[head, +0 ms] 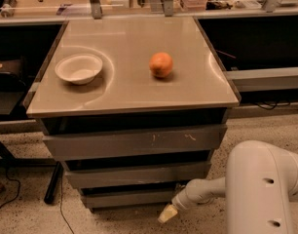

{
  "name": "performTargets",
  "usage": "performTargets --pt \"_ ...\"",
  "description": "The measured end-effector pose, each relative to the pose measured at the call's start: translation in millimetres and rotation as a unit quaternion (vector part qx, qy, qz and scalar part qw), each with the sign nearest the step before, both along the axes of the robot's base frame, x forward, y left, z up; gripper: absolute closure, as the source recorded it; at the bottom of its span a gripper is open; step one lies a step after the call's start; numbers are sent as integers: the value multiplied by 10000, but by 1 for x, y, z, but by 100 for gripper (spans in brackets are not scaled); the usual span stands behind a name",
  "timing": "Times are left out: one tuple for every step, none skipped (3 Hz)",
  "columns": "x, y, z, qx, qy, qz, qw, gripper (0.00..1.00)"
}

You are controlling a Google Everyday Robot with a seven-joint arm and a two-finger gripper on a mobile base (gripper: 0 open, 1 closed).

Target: Open bottom drawer

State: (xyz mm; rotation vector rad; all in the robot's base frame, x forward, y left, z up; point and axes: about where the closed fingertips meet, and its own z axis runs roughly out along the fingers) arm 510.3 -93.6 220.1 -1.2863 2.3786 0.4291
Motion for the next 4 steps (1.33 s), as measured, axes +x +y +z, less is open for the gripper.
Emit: performTargets --pt "14 -3 -8 12 -139 27 9999 0" --pt "19 -1 -18 47 -136 71 9999 0" --pt "28 1 -26 82 -181 148 9997 0" --pt "33 2 -34 80 -182 243 9995 0"
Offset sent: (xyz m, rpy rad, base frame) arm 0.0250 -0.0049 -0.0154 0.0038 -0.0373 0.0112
